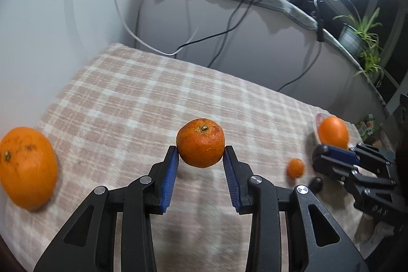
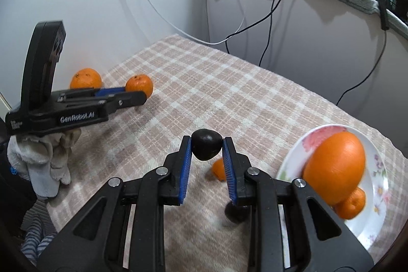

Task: Organize fruits
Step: 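Carry the dark plum and the mandarin over the plate with both grippers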

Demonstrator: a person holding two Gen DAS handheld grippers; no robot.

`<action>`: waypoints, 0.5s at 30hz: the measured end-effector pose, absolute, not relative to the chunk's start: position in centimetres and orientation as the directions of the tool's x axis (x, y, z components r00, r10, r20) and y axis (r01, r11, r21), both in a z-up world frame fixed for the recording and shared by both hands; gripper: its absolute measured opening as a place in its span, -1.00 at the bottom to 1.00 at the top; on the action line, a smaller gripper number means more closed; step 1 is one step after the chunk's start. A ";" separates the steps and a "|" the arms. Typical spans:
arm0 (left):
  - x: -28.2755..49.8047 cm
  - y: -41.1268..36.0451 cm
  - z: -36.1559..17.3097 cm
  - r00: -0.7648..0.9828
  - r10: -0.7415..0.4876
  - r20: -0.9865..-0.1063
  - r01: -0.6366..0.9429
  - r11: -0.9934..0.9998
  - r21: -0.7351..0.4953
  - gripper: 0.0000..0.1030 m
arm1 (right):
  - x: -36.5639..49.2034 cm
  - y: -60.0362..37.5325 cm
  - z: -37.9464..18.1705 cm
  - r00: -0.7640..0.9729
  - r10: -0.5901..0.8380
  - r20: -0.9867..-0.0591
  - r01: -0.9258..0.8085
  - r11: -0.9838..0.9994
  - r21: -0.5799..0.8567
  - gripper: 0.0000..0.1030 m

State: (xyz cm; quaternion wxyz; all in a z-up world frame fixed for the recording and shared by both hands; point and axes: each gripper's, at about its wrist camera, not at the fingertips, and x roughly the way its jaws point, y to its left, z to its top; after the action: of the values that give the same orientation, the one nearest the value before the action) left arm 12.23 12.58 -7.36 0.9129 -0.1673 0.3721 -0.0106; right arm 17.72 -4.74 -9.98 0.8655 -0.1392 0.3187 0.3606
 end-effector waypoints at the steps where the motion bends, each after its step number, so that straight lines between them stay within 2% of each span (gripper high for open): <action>1: 12.0 12.1 -7.1 0.726 -0.153 -0.671 -0.094 0.944 -0.317 -0.33 | 17.6 -5.2 -9.8 0.540 0.538 -0.647 -0.710 0.704 -0.007 -0.50; 15: 12.0 5.9 -4.4 0.733 -0.304 -0.609 0.063 0.921 -0.384 -0.33 | 17.5 -13.4 -7.0 0.627 0.512 -0.587 -0.616 0.787 0.029 -0.51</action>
State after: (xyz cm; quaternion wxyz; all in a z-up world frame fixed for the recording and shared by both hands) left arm 12.02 5.92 -4.41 0.9148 -0.1715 0.3517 -0.1002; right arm 17.52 -13.35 -6.99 0.8977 -0.0873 0.2966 0.3141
